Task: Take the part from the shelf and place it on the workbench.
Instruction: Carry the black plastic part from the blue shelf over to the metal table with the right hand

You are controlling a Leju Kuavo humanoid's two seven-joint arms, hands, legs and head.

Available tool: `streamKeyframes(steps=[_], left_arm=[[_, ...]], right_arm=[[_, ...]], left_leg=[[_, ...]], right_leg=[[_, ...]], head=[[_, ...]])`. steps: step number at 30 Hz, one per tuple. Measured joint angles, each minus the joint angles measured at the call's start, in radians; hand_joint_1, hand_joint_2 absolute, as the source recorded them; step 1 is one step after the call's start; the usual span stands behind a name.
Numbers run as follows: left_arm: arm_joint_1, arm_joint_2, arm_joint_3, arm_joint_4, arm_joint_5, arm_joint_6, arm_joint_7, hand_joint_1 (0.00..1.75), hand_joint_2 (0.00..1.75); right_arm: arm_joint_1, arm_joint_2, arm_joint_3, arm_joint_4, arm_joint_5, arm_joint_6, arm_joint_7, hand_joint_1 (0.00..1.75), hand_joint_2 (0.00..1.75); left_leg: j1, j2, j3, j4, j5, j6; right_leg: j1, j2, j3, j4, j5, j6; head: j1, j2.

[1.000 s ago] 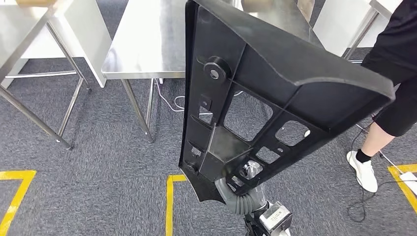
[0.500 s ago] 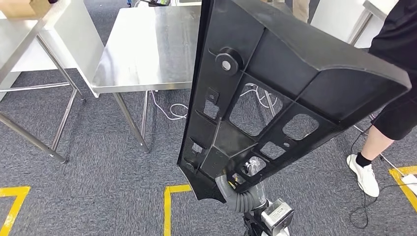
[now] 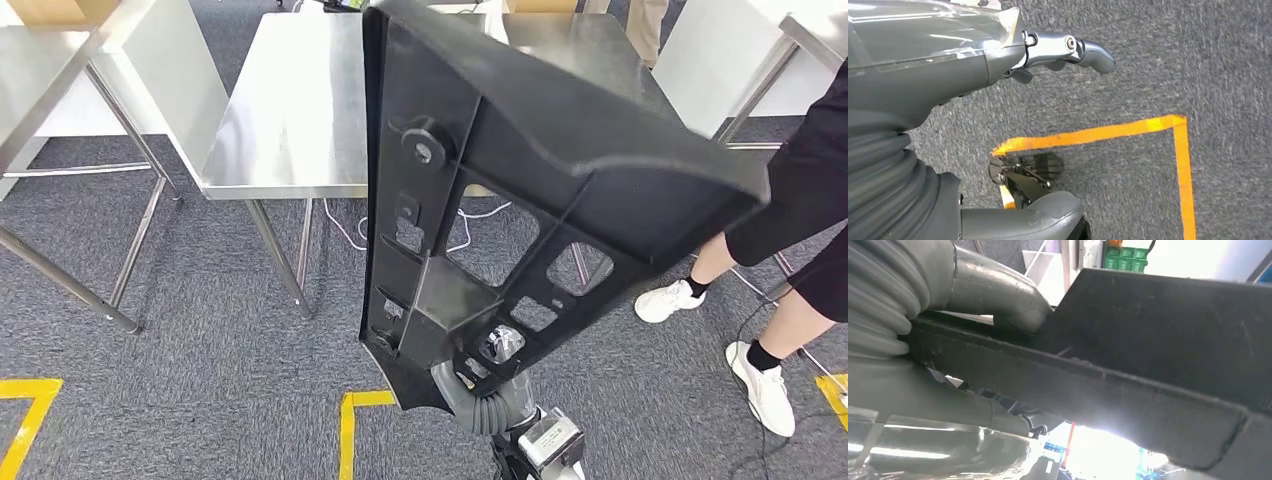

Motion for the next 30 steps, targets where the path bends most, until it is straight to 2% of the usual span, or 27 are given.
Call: streamKeyframes(steps=[1, 2, 4, 6, 8, 10, 11, 12, 13, 15, 16, 17, 19, 21, 22, 23, 25, 26, 27, 28, 29, 30], left_arm=[[0.002, 0.0, 0.0, 0.0, 0.0, 0.0, 0.0, 0.0, 1.75], [0.002, 0.0, 0.0, -0.001, 0.0, 0.001, 0.0, 0.0, 1.75], [0.002, 0.0, 0.0, -0.002, 0.0, 0.001, 0.0, 0.0, 1.75], [-0.001, -0.001, 0.0, -0.004, 0.0, 0.001, 0.0, 0.0, 1.75], [-0.005, -0.001, 0.0, -0.005, 0.001, 0.001, 0.0, 0.0, 1.75], [-0.006, 0.0, 0.0, -0.005, 0.002, 0.002, 0.0, 0.0, 1.75], [-0.006, 0.0, 0.0, -0.005, 0.002, 0.003, 0.0, 0.0, 1.75], [-0.006, 0.0, 0.0, -0.005, 0.003, 0.003, 0.0, 0.0, 1.75], [-0.006, 0.0, 0.0, -0.005, 0.003, 0.004, 0.0, 0.0, 1.75], [-0.007, 0.002, 0.001, -0.005, 0.004, 0.005, 0.0, 0.0, 1.75], [-0.007, 0.003, 0.002, -0.004, 0.004, 0.005, 0.0, 0.0, 1.75], [-0.008, 0.005, 0.003, -0.004, 0.005, 0.005, 0.0, 0.0, 1.75], [-0.008, 0.008, 0.008, -0.004, 0.008, 0.007, 0.0, 0.0, 1.75], [-0.007, 0.007, 0.013, -0.004, 0.01, 0.008, 0.0, 0.0, 1.75], [-0.008, 0.006, 0.014, -0.003, 0.01, 0.008, 0.0, 0.0, 1.75], [-0.009, 0.005, 0.015, -0.003, 0.011, 0.008, 0.0, 0.0, 1.75], [-0.011, 0.004, 0.016, -0.003, 0.011, 0.008, 0.0, 0.0, 1.75], [-0.01, 0.003, 0.016, -0.003, 0.012, 0.008, 0.0, 0.0, 1.75], [-0.01, 0.002, 0.017, -0.002, 0.012, 0.008, 0.0, 0.0, 1.75], [-0.009, 0.001, 0.017, -0.002, 0.013, 0.009, 0.0, 0.0, 1.75], [-0.008, 0.0, 0.017, 0.0, 0.014, 0.009, 0.0, 0.0, 1.75], [-0.008, 0.002, 0.018, 0.001, 0.015, 0.01, 0.0, 0.0, 1.75]], right_arm=[[0.0, -0.002, 0.001, 0.003, -0.002, -0.003, -0.002, 1.75, 1.75], [0.001, -0.003, 0.001, 0.005, -0.003, -0.006, -0.004, 1.75, 1.75], [-0.001, -0.004, 0.003, 0.008, -0.006, -0.013, -0.006, 1.75, 1.75], [-0.005, -0.003, 0.006, 0.009, -0.009, -0.019, -0.007, 1.75, 1.75], [-0.009, -0.001, 0.01, 0.009, -0.012, -0.022, -0.007, 1.75, 1.75], [-0.012, 0.0, 0.013, 0.011, -0.012, -0.025, -0.006, 1.75, 1.75], [-0.013, 0.0, 0.015, 0.011, -0.012, -0.027, -0.004, 1.75, 1.75], [-0.013, 0.0, 0.016, 0.012, -0.011, -0.028, -0.002, 1.75, 1.75], [-0.013, 0.001, 0.017, 0.012, -0.011, -0.03, 0.0, 1.75, 1.75], [-0.014, 0.002, 0.019, 0.013, -0.01, -0.031, 0.001, 1.75, 1.75], [-0.014, 0.002, 0.02, 0.013, -0.01, -0.032, 0.001, 1.75, 1.75], [-0.015, 0.003, 0.021, 0.014, -0.009, -0.032, 0.002, 1.75, 1.75], [-0.017, 0.006, 0.022, 0.016, -0.005, -0.032, 0.004, 1.75, 1.75], [-0.02, 0.008, 0.023, 0.017, -0.002, -0.032, 0.005, 1.75, 1.75], [-0.022, 0.009, 0.023, 0.018, 0.0, -0.032, 0.005, 1.75, 1.75], [-0.024, 0.008, 0.024, 0.018, 0.001, -0.032, 0.006, 1.75, 1.75], [-0.025, 0.006, 0.023, 0.021, 0.002, -0.032, 0.007, 1.75, 1.75], [-0.023, 0.005, 0.023, 0.024, 0.003, -0.032, 0.007, 1.75, 1.75], [-0.021, 0.003, 0.023, 0.028, 0.004, -0.032, 0.008, 1.75, 1.75], [-0.021, 0.001, 0.023, 0.031, 0.004, -0.031, 0.008, 1.75, 1.75], [-0.02, 0.0, 0.024, 0.033, 0.005, -0.029, 0.009, 1.75, 1.75], [-0.02, -0.001, 0.024, 0.037, 0.006, -0.028, 0.011, 1.75, 1.75]], left_leg=[[-0.001, 0.0, 0.006, 0.001, -0.008, -0.007], [-0.002, 0.0, 0.012, 0.001, -0.014, -0.015], [0.001, 0.003, 0.023, 0.01, -0.015, -0.03], [0.005, 0.006, 0.01, 0.049, -0.013, -0.036], [0.006, 0.007, -0.045, 0.138, -0.038, -0.039], [0.005, 0.007, -0.123, 0.239, -0.079, -0.041], [0.004, 0.007, -0.154, 0.264, -0.086, -0.04], [0.002, 0.007, -0.171, 0.26, -0.074, -0.036], [-0.002, 0.007, -0.171, 0.224, -0.043, -0.028], [-0.018, 0.007, -0.142, 0.107, 0.043, -0.002], [-0.027, 0.007, -0.128, 0.06, 0.068, 0.011], [-0.035, 0.008, -0.115, 0.031, 0.081, 0.021], [-0.044, 0.006, -0.091, -0.002, 0.073, 0.033], [-0.041, 0.004, -0.049, -0.04, 0.075, 0.042], [-0.038, 0.004, -0.028, -0.054, 0.074, 0.045], [-0.033, 0.003, -0.013, -0.064, 0.071, 0.046], [-0.031, 0.001, 0.004, -0.067, 0.056, 0.044], [-0.028, -0.001, 0.014, -0.067, 0.047, 0.038], [-0.024, -0.002, 0.026, -0.067, 0.036, 0.031], [-0.019, -0.004, 0.041, -0.066, 0.023, 0.022], [-0.012, -0.005, 0.057, -0.064, 0.008, 0.012], [-0.008, -0.006, 0.072, -0.06, -0.008, 0.001]], right_leg=[[0.002, -0.005, 0.007, -0.031, 0.037, -0.001], [0.007, -0.009, 0.012, -0.045, 0.059, -0.011], [0.012, -0.007, 0.024, -0.051, 0.062, -0.042], [0.007, -0.002, 0.047, -0.061, 0.057, -0.065], [0.008, -0.001, 0.072, -0.067, 0.047, -0.082], [0.015, 0.003, 0.085, -0.068, 0.034, -0.092], [0.019, 0.005, 0.093, -0.068, 0.027, -0.094], [0.023, 0.008, 0.102, -0.068, 0.019, -0.095], [0.027, 0.01, 0.113, -0.068, 0.009, -0.095], [0.032, 0.011, 0.137, -0.07, -0.01, -0.094], [0.033, 0.011, 0.144, -0.073, -0.018, -0.091], [0.032, 0.012, 0.148, -0.079, -0.025, -0.087], [0.031, 0.011, 0.164, -0.086, -0.022, -0.073], [0.033, 0.009, 0.173, -0.065, -0.013, -0.058], [0.032, 0.009, 0.156, -0.033, -0.012, -0.053], [0.03, 0.009, 0.124, 0.015, -0.018, -0.049], [0.017, 0.009, 0.043, 0.108, -0.041, -0.041], [0.008, 0.008, 0.009, 0.126, -0.056, -0.034], [-0.002, 0.008, -0.012, 0.118, -0.066, -0.026], [-0.013, 0.006, -0.021, 0.084, -0.064, -0.013], [-0.024, 0.001, -0.02, 0.037, -0.037, 0.009], [-0.032, -0.008, -0.017, -0.003, 0.012, 0.033]], head=[[0.001, 0.0], [0.0, 0.0], [-0.001, 0.0], [-0.003, 0.0], [-0.005, 0.0], [-0.006, 0.0], [-0.006, 0.0], [-0.006, 0.0], [-0.006, 0.0], [-0.004, 0.0], [-0.002, 0.0], [-0.002, 0.0], [-0.003, 0.0], [-0.005, 0.0], [-0.006, 0.0], [-0.004, 0.0], [-0.003, 0.0], [-0.002, 0.0], [-0.003, 0.0], [-0.002, 0.0], [-0.002, 0.0], [0.001, 0.0]])
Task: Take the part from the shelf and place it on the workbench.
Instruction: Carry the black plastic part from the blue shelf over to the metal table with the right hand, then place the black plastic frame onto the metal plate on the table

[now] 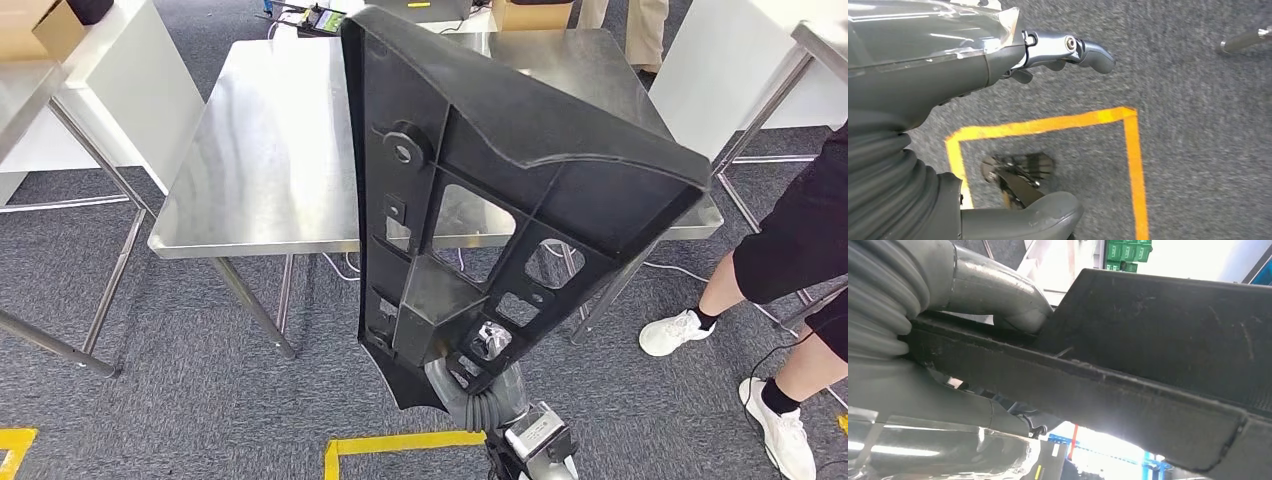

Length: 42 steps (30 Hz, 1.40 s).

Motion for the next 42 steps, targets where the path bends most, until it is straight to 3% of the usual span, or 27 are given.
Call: streamKeyframes(steps=[1, 2, 3, 4, 6, 8, 9, 11, 12, 13, 16, 17, 19, 20, 23, 24, 27, 28, 29, 30, 32, 34, 36, 38, 40, 42], left_arm=[[0.0, 0.001, 0.0, 0.001, 0.002, 0.0, 0.0, 0.0, 1.75], [0.0, 0.002, 0.001, 0.002, 0.003, 0.001, 0.0, 0.0, 1.75], [-0.001, 0.004, 0.001, 0.003, 0.004, 0.001, 0.0, 0.0, 1.75], [-0.004, 0.003, 0.002, 0.003, 0.004, 0.001, 0.0, 0.0, 1.75], [-0.011, 0.0, 0.002, 0.003, 0.004, 0.001, 0.0, 0.0, 1.75], [-0.016, -0.004, 0.001, 0.003, 0.004, 0.001, 0.0, 0.0, 1.75], [-0.017, -0.005, 0.001, 0.003, 0.004, 0.001, 0.0, 0.0, 1.75], [-0.015, -0.006, 0.003, 0.005, 0.004, 0.001, 0.0, 0.0, 1.75], [-0.014, -0.006, 0.005, 0.006, 0.004, 0.001, 0.0, 0.0, 1.75], [-0.014, -0.006, 0.006, 0.007, 0.004, 0.0, 0.0, 0.0, 1.75], [-0.014, -0.006, 0.01, 0.008, 0.003, 0.0, 0.0, 0.0, 1.75], [-0.014, -0.006, 0.011, 0.008, 0.003, 0.0, 0.0, 0.0, 1.75], [-0.014, -0.006, 0.011, 0.008, 0.003, 0.0, 0.0, 0.0, 1.75], [-0.014, -0.006, 0.012, 0.009, 0.003, 0.0, 0.0, 0.0, 1.75], [-0.011, -0.002, 0.021, 0.009, -0.008, -0.011, 0.0, 0.0, 1.75], [-0.011, -0.002, 0.023, 0.009, -0.013, -0.016, 0.0, 0.0, 1.75], [-0.011, -0.003, 0.025, 0.008, -0.017, -0.022, 0.0, 0.0, 1.75], [-0.01, -0.003, 0.025, 0.007, -0.017, -0.022, 0.0, 0.0, 1.75], [-0.009, -0.004, 0.025, 0.007, -0.017, -0.023, 0.0, 0.0, 1.75], [-0.008, -0.004, 0.025, 0.007, -0.017, -0.023, 0.0, 0.0, 1.75], [-0.007, -0.004, 0.025, 0.007, -0.017, -0.023, 0.0, 0.0, 1.75], [-0.007, -0.005, 0.025, 0.007, -0.017, -0.023, 0.0, 0.0, 1.75], [-0.007, -0.005, 0.026, 0.006, -0.018, -0.023, 0.0, 0.0, 1.75], [-0.008, -0.007, 0.025, 0.002, -0.019, -0.024, -0.001, 0.0, 1.75], [-0.009, -0.01, 0.025, -0.002, -0.023, -0.025, -0.001, 0.0, 1.75], [-0.005, -0.012, 0.026, -0.004, -0.025, -0.027, 0.0, 0.0, 1.75]], right_arm=[[-0.001, 0.0, 0.0, 0.003, 0.001, 0.003, 0.002, 1.75, 1.75], [0.0, 0.0, 0.0, 0.006, 0.003, 0.006, 0.004, 1.75, 1.75], [0.0, 0.002, 0.0, 0.007, 0.004, 0.008, 0.006, 1.75, 1.75], [-0.001, 0.004, 0.0, 0.008, 0.005, 0.011, 0.007, 1.75, 1.75], [-0.006, 0.01, 0.0, 0.007, 0.006, 0.012, 0.008, 1.75, 1.75], [-0.013, 0.016, 0.001, 0.005, 0.007, 0.012, 0.008, 1.75, 1.75], [-0.014, 0.017, 0.001, 0.005, 0.008, 0.012, 0.008, 1.75, 1.75], [-0.015, 0.018, 0.0, 0.005, 0.014, 0.013, 0.011, 1.75, 1.75], [-0.015, 0.018, 0.0, 0.005, 0.018, 0.013, 0.012, 1.75, 1.75], [-0.015, 0.019, -0.001, 0.005, 0.021, 0.014, 0.013, 1.75, 1.75], [-0.015, 0.02, -0.002, 0.005, 0.026, 0.015, 0.014, 1.75, 1.75], [-0.015, 0.021, -0.002, 0.005, 0.027, 0.015, 0.014, 1.75, 1.75], [-0.015, 0.021, -0.002, 0.005, 0.027, 0.015, 0.014, 1.75, 1.75], [-0.015, 0.022, -0.002, 0.005, 0.027, 0.015, 0.014, 1.75, 1.75], [-0.016, 0.026, -0.003, 0.006, 0.058, 0.014, 0.016, 1.75, 1.75], [-0.019, 0.026, -0.003, 0.007, 0.075, 0.012, 0.017, 1.75, 1.75], [-0.024, 0.026, -0.002, 0.011, 0.111, 0.01, 0.024, 1.75, 1.75], [-0.023, 0.025, -0.002, 0.014, 0.117, 0.01, 0.025, 1.75, 1.75], [-0.023, 0.025, -0.002, 0.016, 0.12, 0.01, 0.026, 1.75, 1.75], [-0.023, 0.025, -0.002, 0.017, 0.121, 0.01, 0.026, 1.75, 1.75], [-0.023, 0.025, -0.002, 0.019, 0.123, 0.01, 0.026, 1.75, 1.75], [-0.023, 0.025, -0.001, 0.023, 0.124, 0.01, 0.027, 1.75, 1.75], [-0.025, 0.026, 0.0, 0.025, 0.139, 0.006, 0.029, 1.75, 1.75], [-0.033, 0.031, 0.003, 0.028, 0.177, -0.003, 0.038, 1.75, 1.75], [-0.054, 0.039, 0.013, 0.037, 0.224, -0.01, 0.05, 1.75, 1.75], [-0.089, 0.05, 0.031, 0.062, 0.293, -0.019, 0.074, 1.75, 1.75]], left_leg=[[0.003, 0.0, 0.012, 0.006, -0.017, -0.011], [0.004, 0.002, 0.018, 0.012, -0.031, -0.022], [0.005, 0.004, 0.021, 0.018, -0.042, -0.029], [0.008, 0.008, 0.022, 0.024, -0.048, -0.035], [0.019, 0.013, 0.004, 0.062, -0.038, -0.041], [0.022, 0.014, -0.06, 0.162, -0.024, -0.043], [0.021, 0.014, -0.106, 0.224, -0.035, -0.042], [0.019, 0.014, -0.195, 0.315, -0.088, -0.039], [0.017, 0.013, -0.223, 0.324, -0.107, -0.036], [0.014, 0.013, -0.239, 0.308, -0.106, -0.03], [0.002, 0.013, -0.229, 0.197, -0.025, -0.009], [0.0, 0.014, -0.225, 0.18, -0.009, -0.006], [0.0, 0.014, -0.224, 0.175, -0.004, -0.005], [-0.004, 0.014, -0.22, 0.155, 0.021, 0.0], [-0.021, 0.0, -0.166, 0.068, 0.081, 0.031], [-0.023, -0.005, -0.146, 0.056, 0.073, 0.039], [-0.022, -0.006, -0.115, 0.051, 0.047, 0.047], [-0.022, -0.007, -0.106, 0.051, 0.038, 0.046], [-0.021, -0.009, -0.095, 0.051, 0.028, 0.043], [-0.021, -0.01, -0.081, 0.052, 0.017, 0.04], [-0.022, -0.013, -0.054, 0.054, -0.006, 0.031], [-0.023, -0.014, -0.039, 0.054, -0.026, 0.019], [-0.023, -0.013, -0.029, 0.055, -0.034, 0.009], [-0.019, -0.006, -0.045, 0.096, -0.023, 0.001], [-0.013, 0.0, -0.107, 0.194, -0.015, -0.011], [-0.004, 0.003, -0.185, 0.283, -0.055, -0.027]], right_leg=[[-0.002, -0.009, 0.003, -0.03, 0.039, 0.009], [-0.001, -0.013, 0.008, -0.042, 0.072, 0.005], [0.004, -0.014, 0.009, -0.042, 0.083, -0.013], [0.009, -0.01, 0.014, -0.041, 0.074, -0.037], [0.013, -0.001, 0.025, -0.041, 0.069, -0.059], [0.019, 0.003, 0.04, -0.044, 0.058, -0.075], [0.023, 0.003, 0.048, -0.045, 0.051, -0.084], [0.031, 0.006, 0.067, -0.046, 0.034, -0.101], [0.035, 0.009, 0.079, -0.046, 0.024, -0.106], [0.039, 0.011, 0.092, -0.046, 0.014, -0.108], [0.044, 0.014, 0.124, -0.048, -0.009, -0.108], [0.044, 0.014, 0.128, -0.048, -0.011, -0.108], [0.044, 0.014, 0.129, -0.048, -0.012, -0.108], [0.043, 0.015, 0.128, -0.049, -0.015, -0.107], [0.051, 0.019, 0.14, -0.006, -0.024, -0.081], [0.054, 0.019, 0.126, 0.037, -0.032, -0.072], [0.051, 0.017, 0.01, 0.192, -0.097, -0.075], [0.049, 0.017, -0.019, 0.214, -0.108, -0.071], [0.047, 0.017, -0.032, 0.205, -0.1, -0.064], [0.045, 0.017, -0.031, 0.164, -0.072, -0.053], [0.043, 0.016, -0.012, 0.04, 0.013, -0.035], [0.045, 0.011, 0.002, -0.031, 0.06, -0.049], [0.045, 0.009, 0.015, -0.046, 0.065, -0.077], [0.038, 0.009, 0.042, -0.064, 0.066, -0.09], [0.034, 0.008, 0.073, -0.078, 0.058, -0.103], [0.034, 0.009, 0.096, -0.081, 0.043, -0.113]], head=[[0.004, 0.0], [0.006, 0.0], [0.007, 0.0], [0.005, 0.0], [0.0, 0.0], [-0.003, 0.0], [-0.004, 0.0], [-0.006, 0.0], [-0.006, 0.0], [-0.006, 0.0], [-0.006, 0.0], [-0.006, 0.0], [-0.006, 0.0], [-0.006, 0.0], [-0.006, 0.0], [-0.005, 0.0], [-0.001, 0.0], [-0.002, 0.0], [-0.001, 0.0], [-0.001, 0.0], [0.0, 0.0], [0.002, 0.0], [0.003, 0.0], [0.004, 0.0], [0.003, 0.0], [0.003, 0.0]])
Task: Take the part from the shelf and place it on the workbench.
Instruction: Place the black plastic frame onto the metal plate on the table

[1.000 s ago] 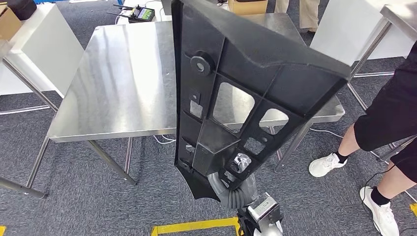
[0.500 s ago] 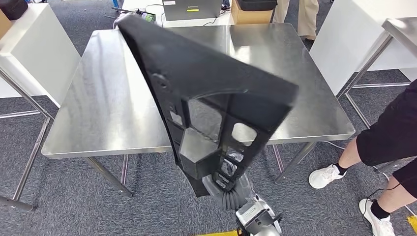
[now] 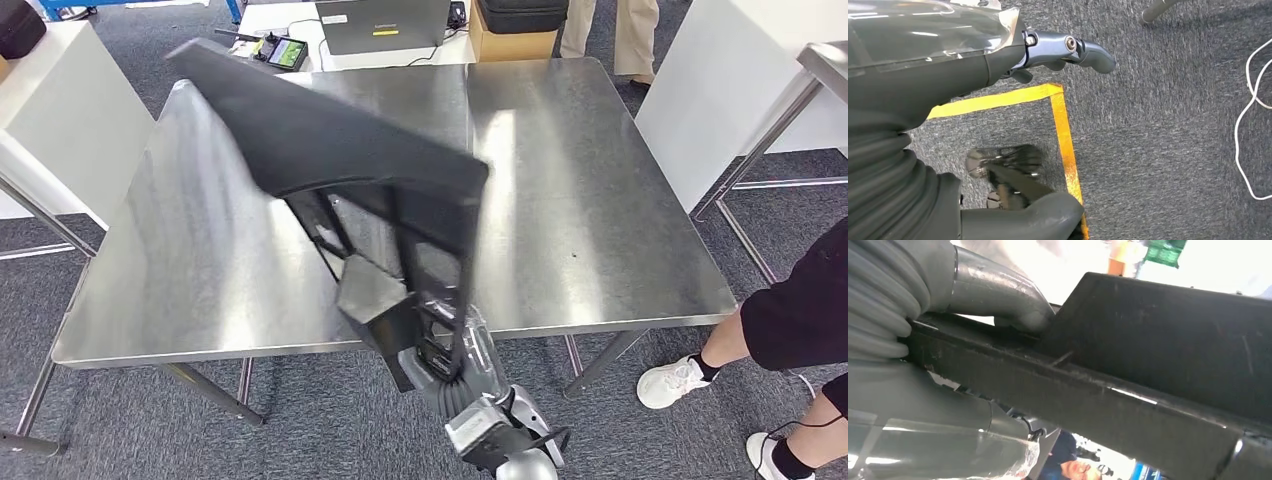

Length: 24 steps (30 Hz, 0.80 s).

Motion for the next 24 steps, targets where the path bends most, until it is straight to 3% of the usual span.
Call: streamKeyframes(steps=[2, 3, 5, 7, 8, 11, 13, 15, 16, 17, 18, 20, 22, 24], left_arm=[[0.004, -0.001, 0.002, -0.004, 0.0, -0.002, 0.0, 0.0, 1.75], [0.004, -0.001, 0.004, -0.006, 0.0, -0.003, 0.0, 0.0, 1.75], [0.005, -0.002, 0.009, -0.008, 0.0, -0.005, 0.0, 0.0, 1.75], [0.002, -0.004, 0.015, -0.01, -0.005, -0.006, 0.0, 0.0, 1.75], [0.0, -0.005, 0.016, -0.012, -0.009, -0.006, 0.0, 0.0, 1.75], [-0.008, -0.009, 0.016, -0.016, -0.021, -0.007, 0.0, 0.0, 1.75], [-0.015, -0.013, 0.016, -0.017, -0.026, -0.008, 0.0, 0.0, 1.75], [-0.021, -0.015, 0.017, -0.017, -0.027, -0.009, 0.0, 0.0, 1.75], [-0.023, -0.016, 0.017, -0.017, -0.027, -0.009, 0.0, 0.0, 1.75], [-0.024, -0.016, 0.019, -0.017, -0.027, -0.01, 0.0, 0.0, 1.75], [-0.025, -0.017, 0.021, -0.017, -0.026, -0.011, 0.0, 0.0, 1.75], [-0.024, -0.018, 0.027, -0.014, -0.024, -0.013, 0.0, 0.0, 1.75], [-0.025, -0.019, 0.033, -0.009, -0.024, -0.012, 0.001, 0.0, 1.75], [-0.026, -0.017, 0.041, -0.004, -0.024, -0.015, 0.004, 0.0, 1.75]], right_arm=[[-0.045, 0.013, 0.025, 0.036, 0.096, -0.017, 0.04, 1.75, 1.75], [-0.07, 0.021, 0.039, 0.057, 0.151, -0.028, 0.064, 1.75, 1.75], [-0.132, 0.04, 0.068, 0.106, 0.268, -0.057, 0.118, 1.75, 1.75], [-0.215, 0.066, 0.101, 0.175, 0.41, -0.092, 0.189, 1.75, 1.75], [-0.261, 0.082, 0.119, 0.217, 0.491, -0.103, 0.232, 1.75, 1.75], [-0.392, 0.13, 0.17, 0.353, 0.726, -0.11, 0.357, 1.75, 1.75], [-0.469, 0.158, 0.199, 0.455, 0.844, -0.107, 0.421, 1.75, 1.75], [-0.536, 0.186, 0.218, 0.579, 0.923, -0.096, 0.472, 1.75, 1.75], [-0.566, 0.199, 0.223, 0.643, 0.952, -0.09, 0.495, 1.75, 1.75], [-0.594, 0.21, 0.227, 0.71, 0.985, -0.082, 0.52, 1.75, 1.75], [-0.62, 0.219, 0.231, 0.773, 1.016, -0.075, 0.544, 1.75, 1.75], [-0.668, 0.234, 0.236, 0.886, 1.059, -0.058, 0.58, 1.75, 1.75], [-0.71, 0.245, 0.237, 0.972, 1.067, -0.037, 0.604, 1.75, 1.75], [-0.743, 0.251, 0.231, 1.043, 1.063, -0.009, 0.638, 1.75, 1.75]], left_leg=[[0.009, 0.005, -0.052, 0.009, -0.042, -0.013], [0.014, 0.007, -0.058, -0.024, -0.029, -0.017], [0.018, 0.016, -0.043, -0.136, 0.08, -0.019], [0.014, 0.024, -0.026, -0.21, 0.17, -0.011], [0.009, 0.025, -0.026, -0.216, 0.182, -0.004], [0.005, 0.02, -0.018, -0.228, 0.182, 0.018], [0.008, 0.019, -0.01, -0.239, 0.182, 0.032], [0.004, 0.016, -0.007, -0.24, 0.176, 0.041], [0.002, 0.012, -0.005, -0.24, 0.173, 0.043], [0.001, 0.008, -0.001, -0.239, 0.169, 0.044], [0.0, 0.004, 0.004, -0.239, 0.166, 0.044], [-0.002, -0.003, 0.015, -0.239, 0.159, 0.041], [-0.006, -0.008, 0.021, -0.237, 0.152, 0.033], [-0.008, -0.009, 0.021, -0.234, 0.146, 0.035]], right_leg=[[-0.001, 0.006, 0.024, 0.0, -0.019, 0.001], [-0.002, 0.008, 0.037, 0.0, -0.03, 0.003], [-0.002, 0.009, 0.064, 0.001, -0.052, 0.011], [0.003, 0.011, 0.073, 0.001, -0.07, 0.023], [0.005, 0.011, 0.072, -0.001, -0.076, 0.03], [0.008, 0.004, 0.07, -0.003, -0.091, 0.045], [0.01, 0.001, 0.035, 0.067, -0.123, 0.04], [0.01, 0.0, -0.05, 0.202, -0.167, 0.031], [0.01, 0.0, -0.091, 0.253, -0.175, 0.032], [0.011, 0.0, -0.117, 0.272, -0.165, 0.037], [0.011, 0.0, -0.123, 0.25, -0.138, 0.045], [0.013, -0.001, -0.091, 0.124, -0.053, 0.056], [0.015, -0.002, -0.06, 0.025, 0.008, 0.048], [0.014, -0.001, -0.052, 0.005, 0.024, 0.038]], head=[[-0.001, 0.0], [0.0, 0.0], [-0.001, 0.0], [-0.003, 0.0], [-0.003, 0.0], [-0.003, 0.0], [-0.001, 0.0], [0.001, 0.0], [0.001, 0.0], [0.001, 0.0], [0.001, 0.0], [0.002, 0.0], [0.001, 0.0], [-0.001, 0.0]])
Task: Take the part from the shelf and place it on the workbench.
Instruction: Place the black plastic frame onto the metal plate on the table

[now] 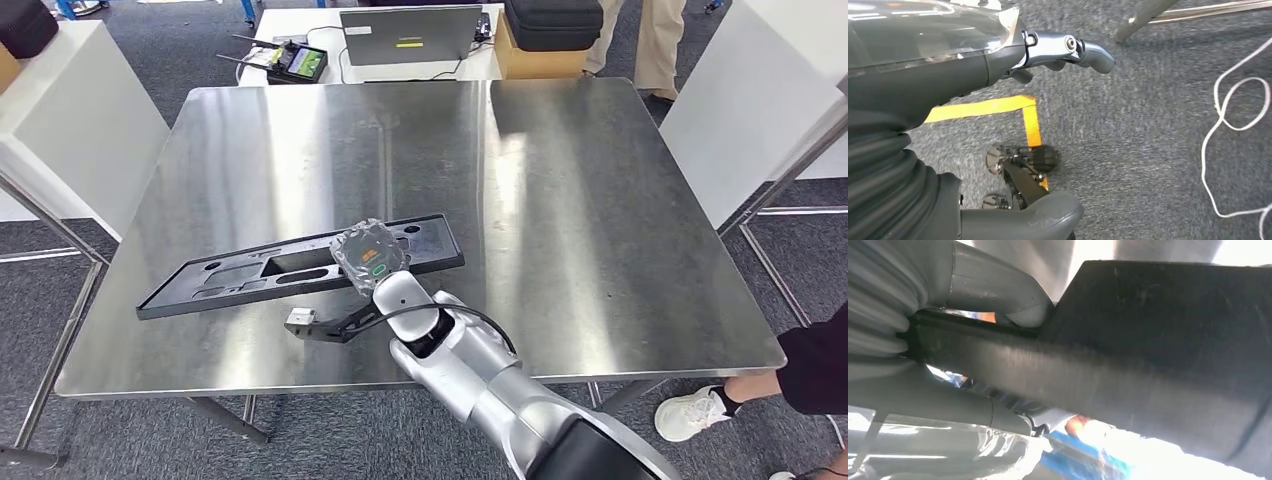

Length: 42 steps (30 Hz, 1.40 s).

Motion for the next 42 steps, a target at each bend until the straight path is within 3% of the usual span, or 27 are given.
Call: streamKeyframes(steps=[3, 9, 13, 20, 24, 33, 38, 42], left_arm=[[0.001, 0.003, 0.008, 0.004, -0.001, -0.018, 0.005, 0.0, 1.75], [0.001, 0.007, 0.028, 0.01, -0.005, -0.037, 0.006, 0.0, 1.75], [0.0, 0.008, 0.032, 0.01, -0.015, -0.041, 0.006, 0.0, 1.75], [-0.009, 0.011, 0.033, 0.01, -0.029, -0.029, 0.014, 0.0, 1.75], [-0.012, 0.012, 0.036, 0.01, -0.031, -0.036, 0.018, 0.0, 0.0], [-0.016, 0.012, 0.063, 0.01, -0.045, -0.041, 0.033, 0.0, 0.0], [-0.016, 0.012, 0.083, 0.01, -0.059, -0.032, 0.027, 0.0, 0.0], [-0.015, 0.011, 0.105, 0.01, -0.061, -0.024, 0.019, 0.0, 0.0]], right_arm=[[-0.041, -0.008, -0.034, 0.095, -0.016, 0.036, 0.065, 1.75, 1.75], [-0.09, -0.057, -0.11, 0.213, -0.015, 0.073, 0.135, 1.75, 1.75], [-0.099, -0.076, -0.143, 0.247, -0.006, 0.092, 0.155, 0.0, 0.0], [-0.1, -0.1, -0.182, 0.274, 0.006, 0.098, 0.175, 0.0, 0.0], [-0.099, -0.104, -0.195, 0.276, 0.013, 0.097, 0.176, 0.0, 0.0], [-0.077, -0.107, -0.272, 0.258, 0.031, 0.021, 0.144, 0.0, 0.0], [-0.042, -0.079, -0.355, 0.163, -0.005, -0.097, 0.026, 0.0, 0.0], [0.018, -0.041, -0.398, 0.003, -0.041, -0.138, -0.075, 0.0, 0.0]], left_leg=[[0.003, 0.001, 0.002, -0.001, 0.0, 0.007], [0.003, 0.006, 0.008, -0.005, -0.001, -0.001], [0.003, 0.007, 0.009, -0.006, -0.003, -0.005], [-0.001, 0.008, 0.009, -0.005, -0.004, -0.006], [-0.003, 0.008, 0.009, -0.005, -0.003, -0.006], [-0.004, 0.008, 0.009, -0.005, -0.004, -0.006], [-0.003, 0.009, 0.009, -0.005, -0.004, -0.006], [-0.002, 0.009, 0.009, -0.005, -0.004, -0.006]], right_leg=[[0.0, 0.001, 0.003, -0.001, 0.001, -0.001], [0.002, 0.008, 0.004, 0.0, 0.0, -0.002], [0.002, 0.009, 0.005, 0.0, -0.001, -0.003], [0.001, 0.009, 0.004, 0.0, -0.001, -0.003], [-0.001, 0.009, 0.004, 0.0, -0.001, -0.003], [-0.002, 0.009, 0.005, 0.0, -0.001, -0.003], [-0.002, 0.01, 0.005, 0.0, -0.001, -0.003], [-0.001, 0.01, 0.005, 0.0, -0.001, -0.003]], head=[[0.0, 0.0], [0.0, 0.0], [0.0, 0.0], [0.0, 0.0], [0.0, 0.0], [0.0, 0.0], [0.0, 0.0], [0.0, 0.0]])
